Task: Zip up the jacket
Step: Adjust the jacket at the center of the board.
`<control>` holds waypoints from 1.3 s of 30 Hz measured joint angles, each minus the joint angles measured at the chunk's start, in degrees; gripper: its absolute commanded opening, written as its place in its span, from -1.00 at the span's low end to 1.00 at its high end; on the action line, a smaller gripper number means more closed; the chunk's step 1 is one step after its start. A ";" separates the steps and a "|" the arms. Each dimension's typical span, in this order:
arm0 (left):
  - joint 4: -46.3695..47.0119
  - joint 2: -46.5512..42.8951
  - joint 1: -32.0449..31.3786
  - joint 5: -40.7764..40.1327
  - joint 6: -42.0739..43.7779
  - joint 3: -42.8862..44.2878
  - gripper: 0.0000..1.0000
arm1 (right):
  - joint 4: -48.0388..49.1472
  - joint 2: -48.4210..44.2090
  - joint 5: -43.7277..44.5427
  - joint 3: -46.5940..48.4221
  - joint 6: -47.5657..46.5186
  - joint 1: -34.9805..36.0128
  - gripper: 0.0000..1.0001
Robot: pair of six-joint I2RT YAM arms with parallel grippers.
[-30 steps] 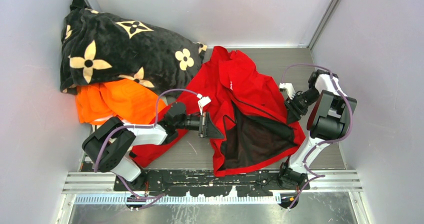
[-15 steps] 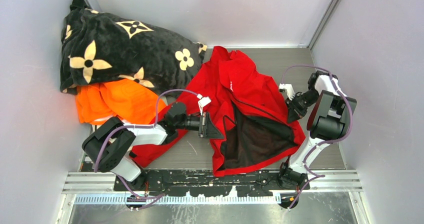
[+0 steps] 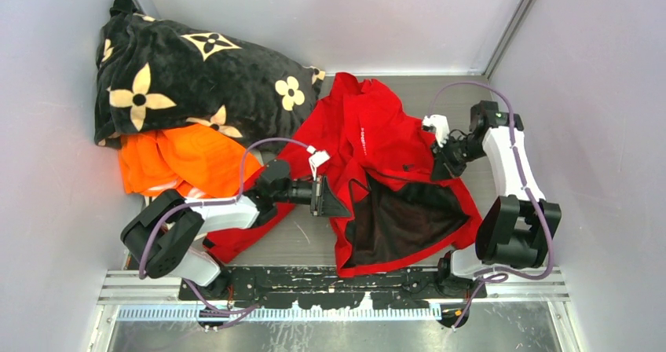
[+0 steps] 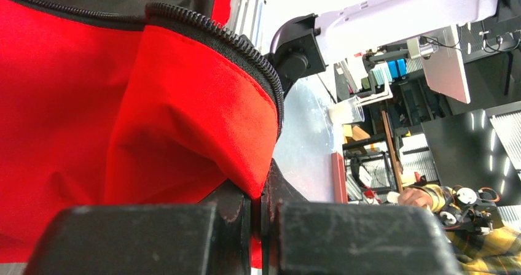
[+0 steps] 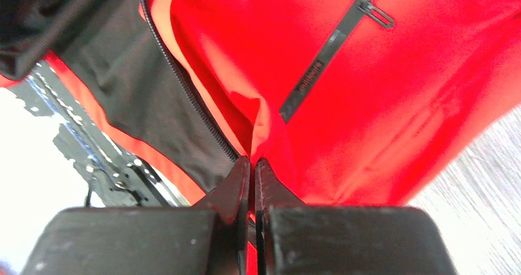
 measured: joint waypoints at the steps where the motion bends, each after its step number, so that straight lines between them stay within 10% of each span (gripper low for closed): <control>1: -0.13 -0.44 0.00 -0.17 0.28 0.00 -1.00 | 0.61 -1.05 -0.13 -0.59 2.05 1.36 -0.97; 14: -0.33 -4.66 -0.66 -4.92 1.95 0.02 -1.00 | 4.04 -3.28 -5.92 -1.62 25.77 8.17 -0.98; 31: -6.86 -10.86 -4.31 -10.91 5.40 -1.29 -1.00 | 5.73 -1.31 -0.44 -3.43 33.16 3.21 -0.96; 39: -9.84 -12.70 -4.31 -12.72 6.56 -4.50 -1.00 | 7.80 3.69 8.07 -10.62 28.76 2.75 -0.29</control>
